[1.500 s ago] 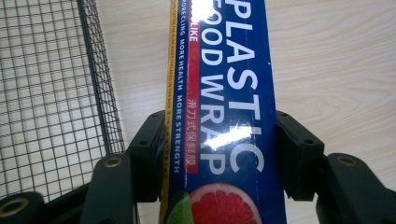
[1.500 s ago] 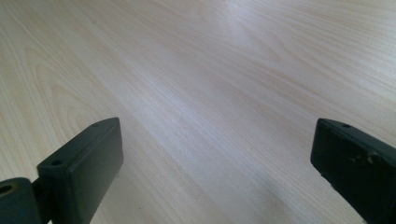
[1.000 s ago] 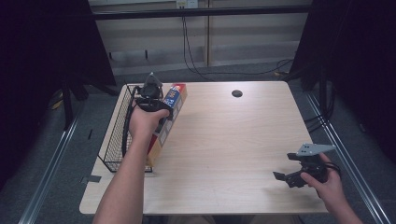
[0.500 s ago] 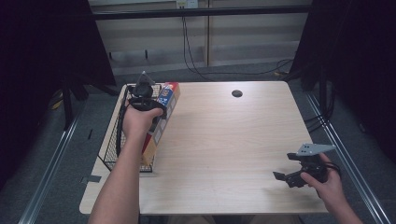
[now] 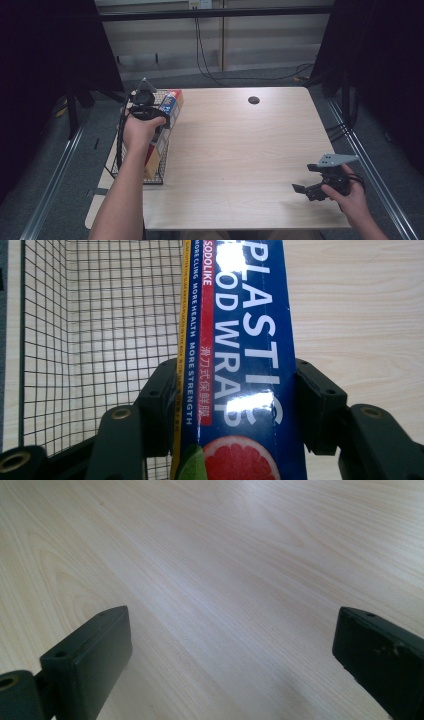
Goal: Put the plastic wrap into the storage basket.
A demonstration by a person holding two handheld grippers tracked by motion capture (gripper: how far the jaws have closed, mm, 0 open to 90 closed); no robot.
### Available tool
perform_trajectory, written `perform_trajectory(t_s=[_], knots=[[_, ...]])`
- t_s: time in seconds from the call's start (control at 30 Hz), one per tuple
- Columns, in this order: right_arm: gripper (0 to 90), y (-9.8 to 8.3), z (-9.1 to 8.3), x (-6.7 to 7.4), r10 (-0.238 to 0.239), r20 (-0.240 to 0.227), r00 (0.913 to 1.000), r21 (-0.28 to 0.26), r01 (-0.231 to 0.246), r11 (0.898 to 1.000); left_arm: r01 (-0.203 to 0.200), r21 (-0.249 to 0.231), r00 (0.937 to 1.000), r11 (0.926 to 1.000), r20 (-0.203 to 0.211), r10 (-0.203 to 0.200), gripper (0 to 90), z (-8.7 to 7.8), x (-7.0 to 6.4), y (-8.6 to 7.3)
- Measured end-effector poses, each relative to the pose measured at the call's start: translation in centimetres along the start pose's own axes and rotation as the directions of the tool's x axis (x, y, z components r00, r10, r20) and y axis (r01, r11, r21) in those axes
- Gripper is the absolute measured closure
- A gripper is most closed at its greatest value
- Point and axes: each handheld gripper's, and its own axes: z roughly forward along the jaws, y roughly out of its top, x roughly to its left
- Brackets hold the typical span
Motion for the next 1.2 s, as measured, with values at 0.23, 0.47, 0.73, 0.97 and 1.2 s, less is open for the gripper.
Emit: perform_trajectory(t_s=[0.23,0.47,0.73,0.97,1.2], knots=[[2.6,0.0,0.0,0.0,-0.002,-0.001,1.0000,0.001,0.002,1.000,0.015,-0.001,0.9999,0.9999,-0.007,-0.015,43.6,-0.2,0.8,-0.1],[2.6,0.0,0.0,0.0,-0.002,0.000,1.0000,0.000,0.002,1.000,0.034,-0.006,0.9992,0.9994,-0.021,-0.034,43.6,-0.3,1.6,-0.3],[2.6,0.0,0.1,0.0,-0.002,0.000,1.0000,0.001,0.002,1.000,0.055,-0.010,0.9980,0.9984,-0.031,-0.056,43.6,-0.3,2.5,-0.6],[2.6,0.0,0.1,0.0,-0.005,0.001,1.0000,0.002,0.005,1.000,0.069,-0.012,0.9965,0.9975,-0.045,-0.070,43.5,-0.3,3.2,-0.7],[2.6,0.0,0.0,0.0,-0.004,0.000,1.0000,0.002,0.004,1.000,0.078,-0.017,0.9950,0.9968,-0.061,-0.079,43.6,-0.1,3.8,-1.0]])
